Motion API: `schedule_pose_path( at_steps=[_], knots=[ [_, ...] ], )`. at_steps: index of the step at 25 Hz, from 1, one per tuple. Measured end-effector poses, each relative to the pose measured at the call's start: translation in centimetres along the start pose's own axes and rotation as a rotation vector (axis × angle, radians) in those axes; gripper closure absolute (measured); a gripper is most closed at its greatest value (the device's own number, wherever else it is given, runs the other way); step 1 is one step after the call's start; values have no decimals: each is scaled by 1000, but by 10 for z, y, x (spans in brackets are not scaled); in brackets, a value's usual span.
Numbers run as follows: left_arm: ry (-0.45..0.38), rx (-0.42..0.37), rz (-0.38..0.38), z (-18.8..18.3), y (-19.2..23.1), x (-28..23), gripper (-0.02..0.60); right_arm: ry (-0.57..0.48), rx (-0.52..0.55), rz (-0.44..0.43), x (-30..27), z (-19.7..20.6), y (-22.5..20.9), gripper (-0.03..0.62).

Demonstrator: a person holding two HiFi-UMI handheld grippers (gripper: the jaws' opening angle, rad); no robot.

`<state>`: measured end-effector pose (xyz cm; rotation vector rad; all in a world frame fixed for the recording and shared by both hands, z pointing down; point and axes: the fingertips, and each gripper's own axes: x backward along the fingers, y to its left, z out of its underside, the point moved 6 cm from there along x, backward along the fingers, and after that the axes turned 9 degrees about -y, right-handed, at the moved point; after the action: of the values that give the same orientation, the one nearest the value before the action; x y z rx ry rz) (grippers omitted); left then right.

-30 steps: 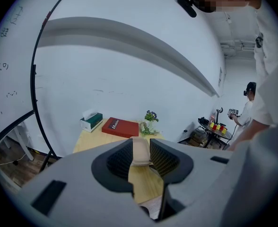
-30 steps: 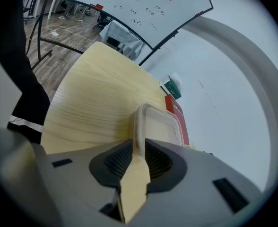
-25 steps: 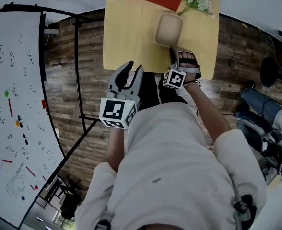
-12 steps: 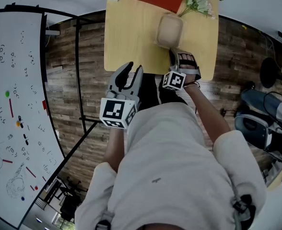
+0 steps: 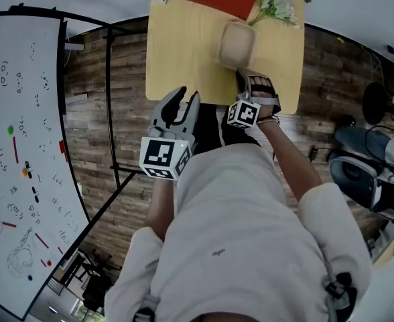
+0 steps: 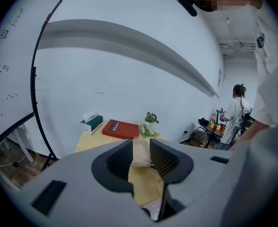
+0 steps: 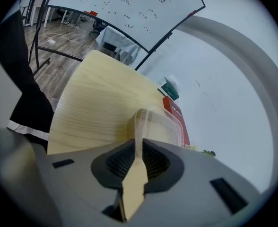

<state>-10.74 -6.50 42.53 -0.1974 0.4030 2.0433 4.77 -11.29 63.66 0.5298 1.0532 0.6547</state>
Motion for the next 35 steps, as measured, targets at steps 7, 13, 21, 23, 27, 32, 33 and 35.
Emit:
schedule_pose_path(
  at_steps=[7,13,21,23,27,32,33,35],
  knots=[
    [-11,-3,2,-1,-2,1,469,-9,-31,20,9,-1,-8,543],
    [-22,-10,12,-4,-7,-3,469,-16,-64,35,14,-1,-20,543],
    [-34,-17,24,-9,-9,-8,469,-54,-95,70,22,-6,-43,543],
    [-37,-21,28,-11,-9,-10,469,-67,-115,81,25,-8,-51,545],
    [-47,-28,31,-15,-9,-13,469,-99,-174,94,32,-16,-67,545],
    [-60,-39,45,-21,-13,-17,469,-144,-234,116,43,-25,-87,545],
    [-62,-41,47,-21,-14,-18,469,-152,-249,117,45,-26,-91,545],
    [-64,-42,48,-22,-14,-20,469,-168,-275,122,49,-29,-98,545]
  ],
)
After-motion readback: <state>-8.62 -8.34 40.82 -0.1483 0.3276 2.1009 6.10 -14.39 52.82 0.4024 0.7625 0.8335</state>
